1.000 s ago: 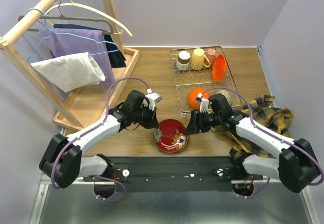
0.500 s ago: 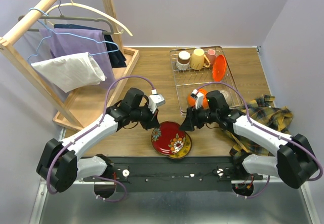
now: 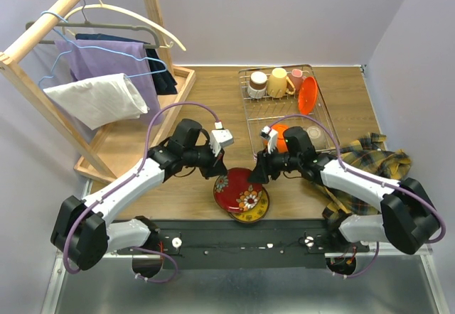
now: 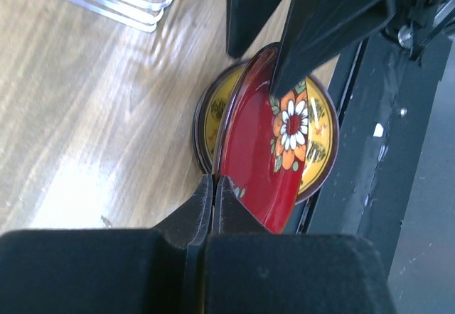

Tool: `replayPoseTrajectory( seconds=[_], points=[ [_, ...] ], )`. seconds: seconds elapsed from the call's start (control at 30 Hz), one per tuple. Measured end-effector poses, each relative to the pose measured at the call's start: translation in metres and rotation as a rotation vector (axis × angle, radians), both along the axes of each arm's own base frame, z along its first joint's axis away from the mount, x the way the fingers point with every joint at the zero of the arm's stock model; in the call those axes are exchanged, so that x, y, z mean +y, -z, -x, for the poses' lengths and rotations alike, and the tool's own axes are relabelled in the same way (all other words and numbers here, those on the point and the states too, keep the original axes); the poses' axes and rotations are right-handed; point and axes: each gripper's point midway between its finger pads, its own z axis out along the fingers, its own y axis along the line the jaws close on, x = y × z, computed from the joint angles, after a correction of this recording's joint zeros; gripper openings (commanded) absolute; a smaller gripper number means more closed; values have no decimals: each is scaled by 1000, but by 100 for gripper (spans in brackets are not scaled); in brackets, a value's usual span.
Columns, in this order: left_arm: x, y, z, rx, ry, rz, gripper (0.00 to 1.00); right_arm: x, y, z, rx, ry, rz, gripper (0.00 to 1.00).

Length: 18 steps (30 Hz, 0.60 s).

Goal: Load the mixed dishes into the dish rack

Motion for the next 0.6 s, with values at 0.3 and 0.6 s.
replayPoseTrajectory(
  seconds=[0.3, 0.6],
  points=[
    [-9, -18, -2, -14, 17, 56, 0, 14, -12, 1, -2, -52, -72, 1],
    [6, -26, -38, -138, -166, -22, 50, 15, -39, -6, -48, -117, 0, 0]
  ],
)
